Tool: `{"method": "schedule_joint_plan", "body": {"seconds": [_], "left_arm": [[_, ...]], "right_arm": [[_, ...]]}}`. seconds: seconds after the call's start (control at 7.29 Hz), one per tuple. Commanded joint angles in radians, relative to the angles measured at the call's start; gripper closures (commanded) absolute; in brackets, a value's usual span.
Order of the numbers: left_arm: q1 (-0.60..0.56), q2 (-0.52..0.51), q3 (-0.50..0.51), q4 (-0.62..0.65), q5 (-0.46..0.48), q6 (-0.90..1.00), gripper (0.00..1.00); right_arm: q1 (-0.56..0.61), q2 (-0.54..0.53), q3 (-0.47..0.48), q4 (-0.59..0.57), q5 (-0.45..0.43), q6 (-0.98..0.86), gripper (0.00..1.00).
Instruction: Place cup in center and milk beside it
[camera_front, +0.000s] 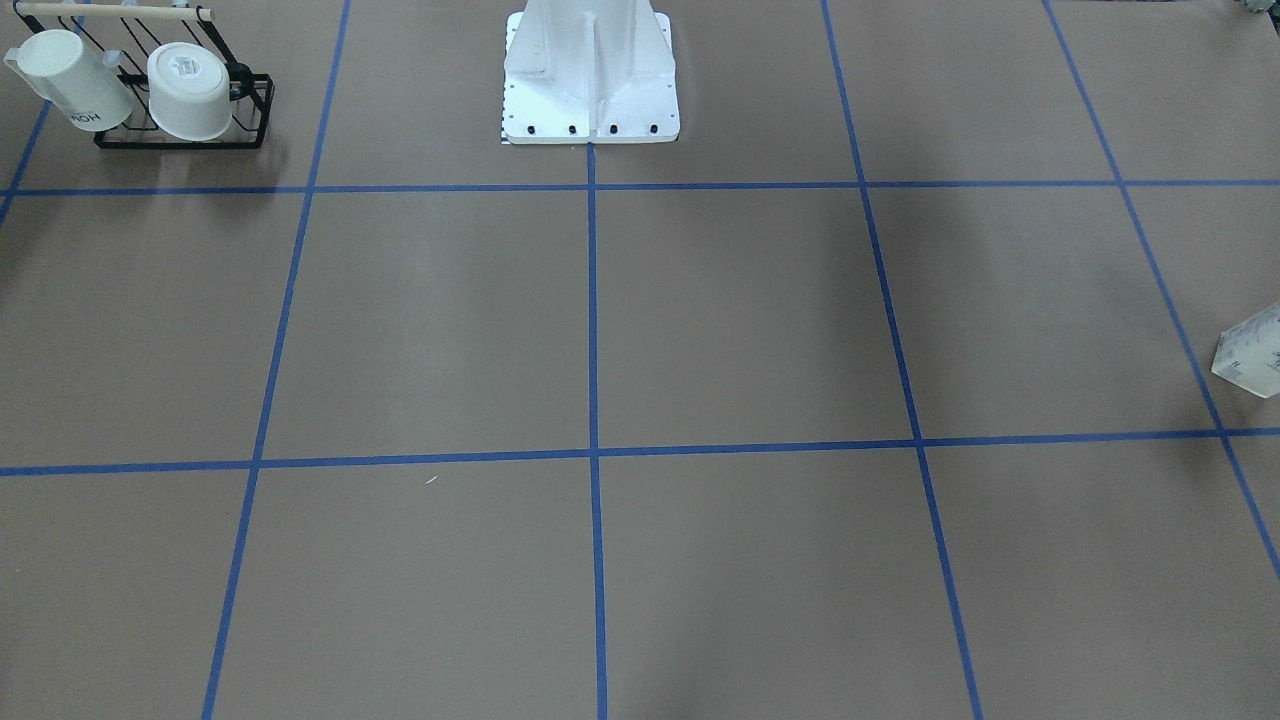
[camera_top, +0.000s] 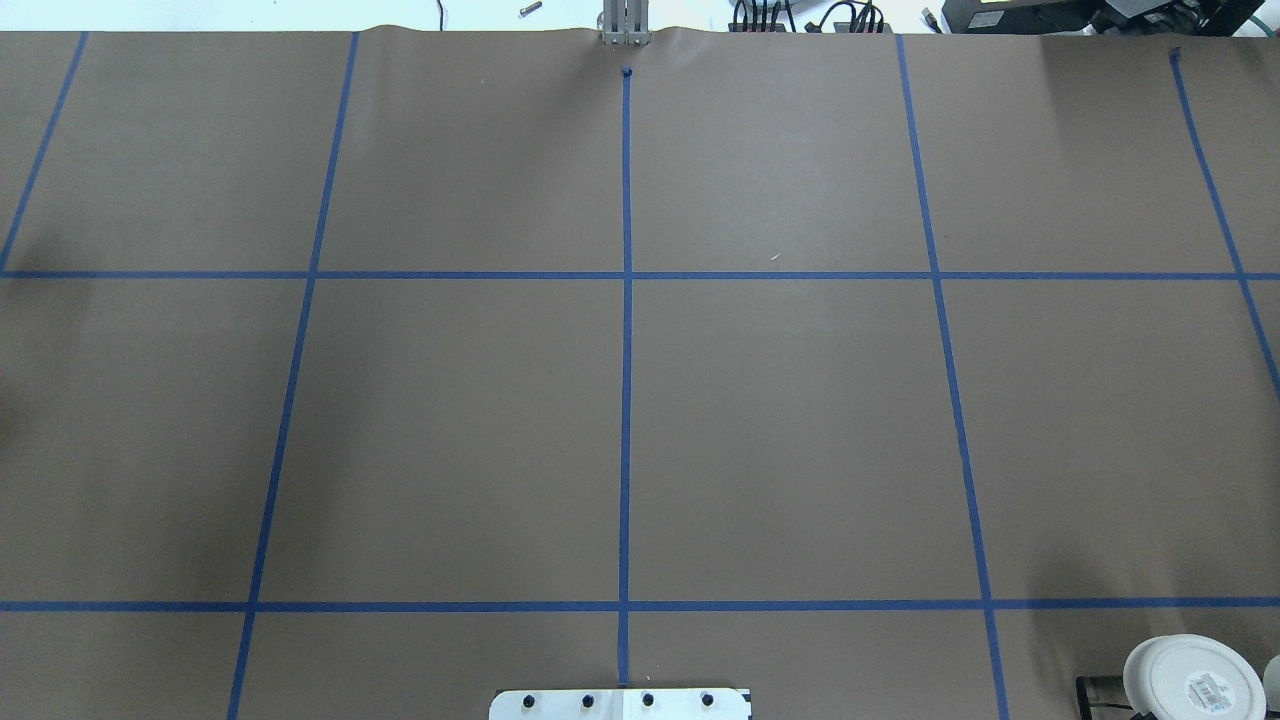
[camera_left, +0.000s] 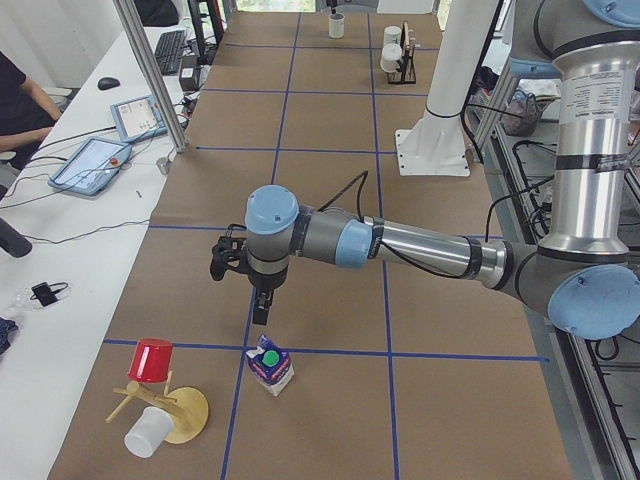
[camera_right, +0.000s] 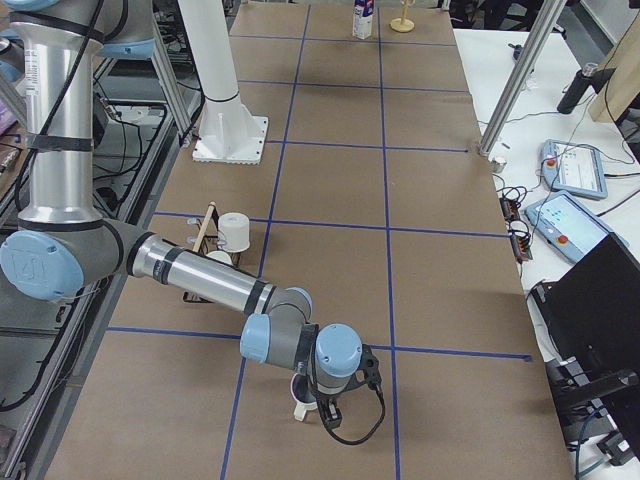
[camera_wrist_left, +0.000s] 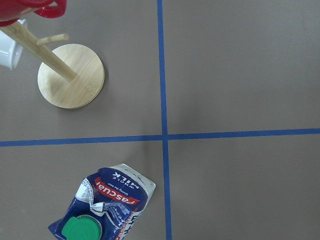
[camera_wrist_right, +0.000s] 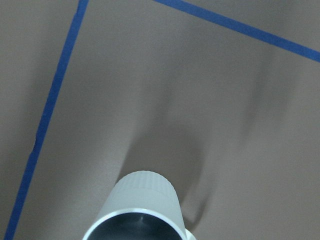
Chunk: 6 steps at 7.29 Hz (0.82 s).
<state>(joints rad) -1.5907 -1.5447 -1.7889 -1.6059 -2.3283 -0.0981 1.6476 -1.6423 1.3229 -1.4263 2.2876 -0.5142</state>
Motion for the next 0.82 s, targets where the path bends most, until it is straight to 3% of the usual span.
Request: {"method": "schedule_joint_plan", "body": {"seconds": [0.0,0.55,0.69], "left_arm": [[0.000,0.000,-0.001,0.000,0.000,0.000,0.02],[0.002,0.000,0.008,-0.002,0.000,0.001,0.02],[0.002,0.000,0.009,-0.002,0.000,0.001,0.02]], "right_arm": [[-0.005,0.009,-0.039,0.004,0.003,-0.006,0.00],[-0.022,0.009,-0.068,0.004,0.016,-0.004,0.03],[-0.023,0.007,-0.070,0.004,0.032,-0.004,0.26]]}}
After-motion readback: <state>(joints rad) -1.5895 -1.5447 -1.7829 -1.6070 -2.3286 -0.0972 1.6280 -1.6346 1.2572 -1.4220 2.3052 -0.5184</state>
